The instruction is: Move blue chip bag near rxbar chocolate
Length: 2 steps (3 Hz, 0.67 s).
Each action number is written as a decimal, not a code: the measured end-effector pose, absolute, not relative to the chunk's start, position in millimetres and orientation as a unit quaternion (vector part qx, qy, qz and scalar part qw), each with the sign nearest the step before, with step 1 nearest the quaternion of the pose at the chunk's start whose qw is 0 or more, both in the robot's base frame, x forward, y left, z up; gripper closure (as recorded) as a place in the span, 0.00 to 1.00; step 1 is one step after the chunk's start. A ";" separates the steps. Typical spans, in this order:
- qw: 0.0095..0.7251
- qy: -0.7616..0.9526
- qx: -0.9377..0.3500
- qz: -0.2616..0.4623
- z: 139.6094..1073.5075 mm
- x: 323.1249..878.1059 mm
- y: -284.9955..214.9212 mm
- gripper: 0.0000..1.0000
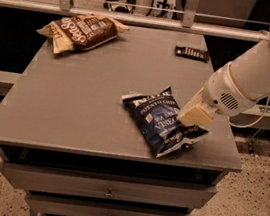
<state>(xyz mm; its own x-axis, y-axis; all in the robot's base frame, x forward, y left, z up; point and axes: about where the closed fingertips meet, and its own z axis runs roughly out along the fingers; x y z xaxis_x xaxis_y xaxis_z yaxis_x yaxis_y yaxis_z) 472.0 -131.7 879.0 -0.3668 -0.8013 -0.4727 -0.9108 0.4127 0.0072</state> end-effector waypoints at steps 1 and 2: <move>0.224 0.821 -0.513 0.115 897.8 486.5 -151.6 1.00; 0.250 0.830 -0.491 0.082 923.3 505.2 -176.6 1.00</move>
Offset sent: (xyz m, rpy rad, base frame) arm 0.0518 -0.0735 0.0680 -0.0487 -0.1783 -0.1783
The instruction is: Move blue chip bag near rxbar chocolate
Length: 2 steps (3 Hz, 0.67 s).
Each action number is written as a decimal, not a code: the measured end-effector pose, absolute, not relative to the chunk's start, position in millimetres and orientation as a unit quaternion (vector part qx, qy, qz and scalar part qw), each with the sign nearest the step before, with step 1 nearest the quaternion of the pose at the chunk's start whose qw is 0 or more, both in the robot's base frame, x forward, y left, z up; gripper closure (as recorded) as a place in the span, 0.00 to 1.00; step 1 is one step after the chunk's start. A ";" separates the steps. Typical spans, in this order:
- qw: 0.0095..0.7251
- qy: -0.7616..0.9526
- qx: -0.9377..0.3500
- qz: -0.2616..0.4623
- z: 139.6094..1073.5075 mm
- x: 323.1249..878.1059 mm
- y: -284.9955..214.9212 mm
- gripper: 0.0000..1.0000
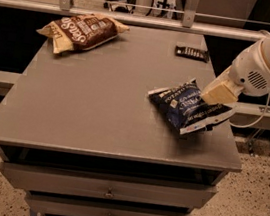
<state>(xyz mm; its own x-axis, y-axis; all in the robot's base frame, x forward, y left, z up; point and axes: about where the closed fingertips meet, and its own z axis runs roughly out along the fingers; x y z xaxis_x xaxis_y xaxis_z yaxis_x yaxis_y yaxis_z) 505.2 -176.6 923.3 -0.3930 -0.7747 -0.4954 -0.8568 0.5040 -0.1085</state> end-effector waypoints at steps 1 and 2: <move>0.253 0.832 -0.487 0.079 922.8 502.7 -175.7 1.00; 0.275 0.839 -0.464 0.074 923.0 521.2 -182.9 1.00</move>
Offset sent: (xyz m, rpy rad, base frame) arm 0.0393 -0.0186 0.0008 0.0546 -0.0844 -0.1294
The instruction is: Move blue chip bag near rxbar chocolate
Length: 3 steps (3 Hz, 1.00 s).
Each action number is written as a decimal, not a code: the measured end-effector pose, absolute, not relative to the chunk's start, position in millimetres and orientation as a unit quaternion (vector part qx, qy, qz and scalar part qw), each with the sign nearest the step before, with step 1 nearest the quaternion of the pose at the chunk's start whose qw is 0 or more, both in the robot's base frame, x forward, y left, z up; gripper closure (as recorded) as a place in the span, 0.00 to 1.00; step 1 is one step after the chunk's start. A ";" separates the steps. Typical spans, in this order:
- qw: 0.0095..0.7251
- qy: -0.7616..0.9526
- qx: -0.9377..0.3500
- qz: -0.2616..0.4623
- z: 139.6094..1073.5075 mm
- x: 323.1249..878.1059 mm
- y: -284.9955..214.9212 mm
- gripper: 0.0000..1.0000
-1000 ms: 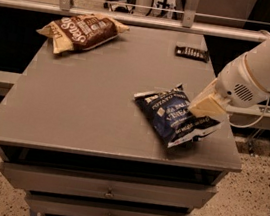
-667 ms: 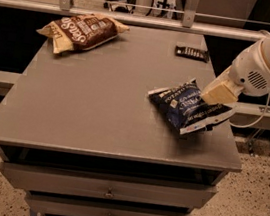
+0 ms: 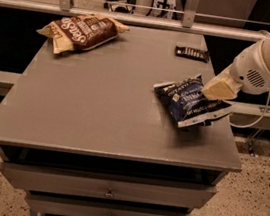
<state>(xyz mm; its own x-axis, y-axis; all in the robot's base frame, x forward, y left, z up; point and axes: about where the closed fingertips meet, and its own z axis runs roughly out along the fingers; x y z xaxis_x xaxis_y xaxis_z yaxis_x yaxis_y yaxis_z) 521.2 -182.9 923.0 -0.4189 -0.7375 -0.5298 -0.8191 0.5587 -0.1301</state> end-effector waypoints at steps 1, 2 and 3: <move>0.299 0.847 -0.434 0.064 920.5 564.6 -194.6 1.00; 0.332 0.857 -0.391 0.051 921.9 632.0 -214.9 1.00; 0.370 0.855 -0.361 0.042 938.9 694.3 -227.0 1.00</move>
Offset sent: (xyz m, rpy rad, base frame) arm 0.1943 -0.0633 0.0024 0.0896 -0.1665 -0.2874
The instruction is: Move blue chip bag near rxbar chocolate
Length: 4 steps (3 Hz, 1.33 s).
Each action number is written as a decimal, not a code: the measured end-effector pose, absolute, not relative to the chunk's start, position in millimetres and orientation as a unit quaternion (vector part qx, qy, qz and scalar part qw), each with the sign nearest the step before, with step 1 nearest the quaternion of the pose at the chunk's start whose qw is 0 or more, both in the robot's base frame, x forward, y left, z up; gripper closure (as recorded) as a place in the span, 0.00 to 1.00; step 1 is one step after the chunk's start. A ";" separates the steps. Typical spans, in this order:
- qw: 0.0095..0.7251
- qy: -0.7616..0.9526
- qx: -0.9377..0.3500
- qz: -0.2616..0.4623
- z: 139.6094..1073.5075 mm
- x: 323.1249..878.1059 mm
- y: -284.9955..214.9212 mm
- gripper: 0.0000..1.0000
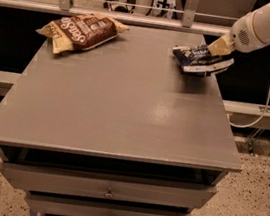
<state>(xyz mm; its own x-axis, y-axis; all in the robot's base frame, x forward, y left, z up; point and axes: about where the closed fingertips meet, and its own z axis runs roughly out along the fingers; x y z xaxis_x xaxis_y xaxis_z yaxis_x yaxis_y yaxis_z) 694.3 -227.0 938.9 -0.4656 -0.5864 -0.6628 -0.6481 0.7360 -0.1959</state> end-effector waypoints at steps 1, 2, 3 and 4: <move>0.400 0.845 -0.354 0.038 961.9 720.4 -226.9 1.00; 0.426 0.835 -0.346 0.025 983.0 745.8 -223.6 1.00; 0.449 0.837 -0.312 0.012 990.6 786.0 -222.4 1.00; 0.457 0.846 -0.273 0.006 987.5 809.1 -219.2 1.00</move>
Offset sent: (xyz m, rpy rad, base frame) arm 0.0879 0.0029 0.0841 0.0264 -0.2173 -0.0609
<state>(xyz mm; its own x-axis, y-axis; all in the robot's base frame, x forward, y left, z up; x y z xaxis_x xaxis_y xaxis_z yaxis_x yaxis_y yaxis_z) 809.1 -219.2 987.5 -0.4329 -0.4568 -0.7771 -0.4671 0.8510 -0.2400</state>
